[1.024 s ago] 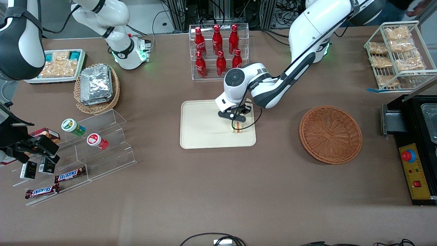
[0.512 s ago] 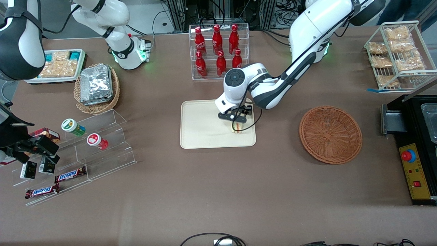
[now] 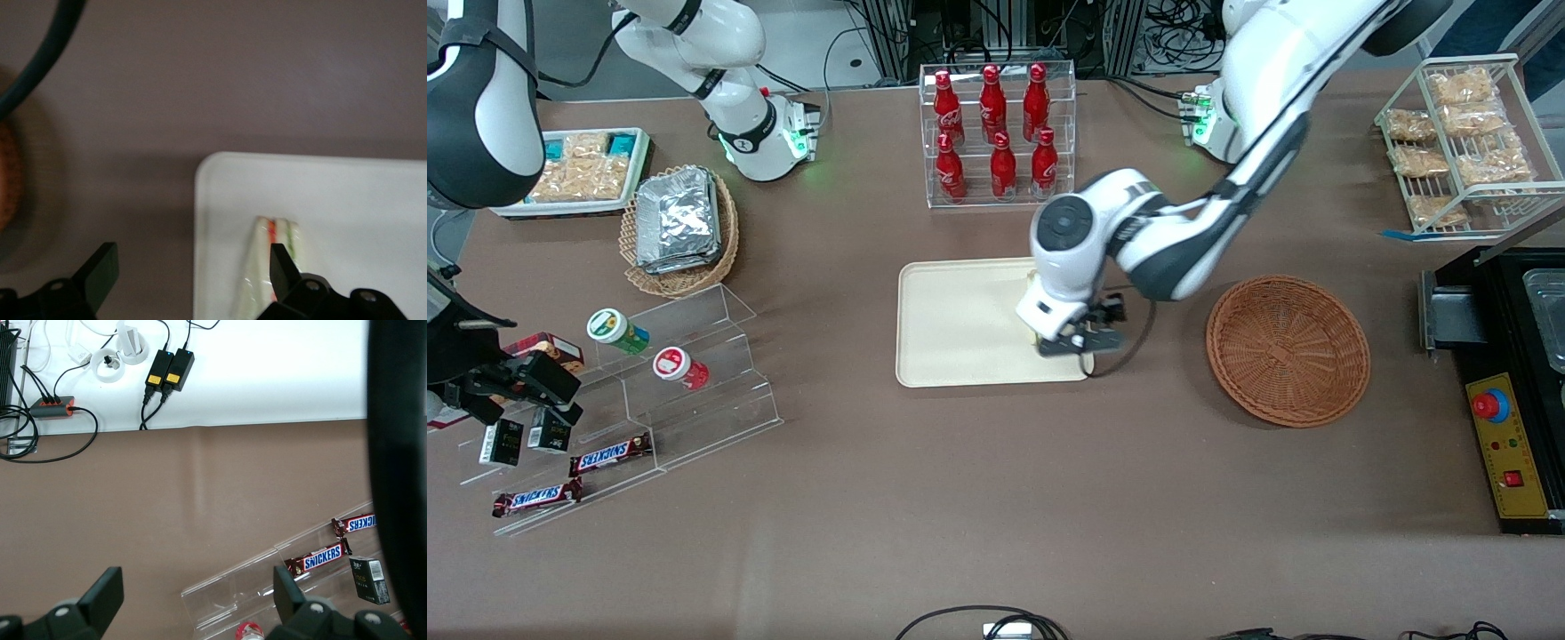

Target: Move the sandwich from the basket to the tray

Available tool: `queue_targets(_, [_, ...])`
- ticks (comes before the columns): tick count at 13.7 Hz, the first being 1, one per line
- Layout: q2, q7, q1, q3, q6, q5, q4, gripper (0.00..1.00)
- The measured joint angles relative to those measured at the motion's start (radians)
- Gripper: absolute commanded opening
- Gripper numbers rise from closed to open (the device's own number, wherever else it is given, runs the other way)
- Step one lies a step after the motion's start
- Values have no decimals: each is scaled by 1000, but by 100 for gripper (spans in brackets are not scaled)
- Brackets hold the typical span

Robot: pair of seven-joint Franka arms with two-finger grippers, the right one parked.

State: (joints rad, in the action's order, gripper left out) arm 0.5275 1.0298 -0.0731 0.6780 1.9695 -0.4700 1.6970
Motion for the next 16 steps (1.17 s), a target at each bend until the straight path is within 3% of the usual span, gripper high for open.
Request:
queue_targets(4, [-92,-1,125,0,-81,45,-12,100])
queue_targets(10, [-132,-65,184,-4,-209,86,-82,100])
queue_targets(16, [-341,-476,194,-230,-351,295,-89,100])
